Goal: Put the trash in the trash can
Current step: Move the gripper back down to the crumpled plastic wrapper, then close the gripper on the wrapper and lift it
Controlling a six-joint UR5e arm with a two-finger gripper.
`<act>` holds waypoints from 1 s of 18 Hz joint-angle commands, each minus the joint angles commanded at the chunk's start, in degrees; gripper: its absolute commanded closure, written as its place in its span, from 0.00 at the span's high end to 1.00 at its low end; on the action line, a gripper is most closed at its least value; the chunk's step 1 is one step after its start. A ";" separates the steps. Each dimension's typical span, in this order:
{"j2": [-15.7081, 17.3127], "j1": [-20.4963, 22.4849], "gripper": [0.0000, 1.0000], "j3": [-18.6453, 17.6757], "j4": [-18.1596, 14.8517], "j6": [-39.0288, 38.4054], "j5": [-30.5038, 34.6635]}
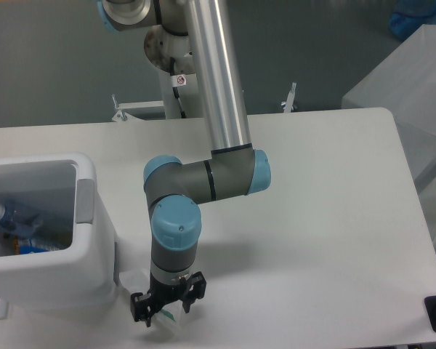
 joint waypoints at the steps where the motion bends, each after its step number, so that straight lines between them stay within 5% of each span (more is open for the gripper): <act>1: 0.00 -0.09 0.49 0.00 0.00 0.00 0.00; 14: 1.66 -0.09 0.09 -1.67 0.00 -0.09 0.62; 18: 3.34 0.79 0.03 -1.58 0.00 -0.09 0.18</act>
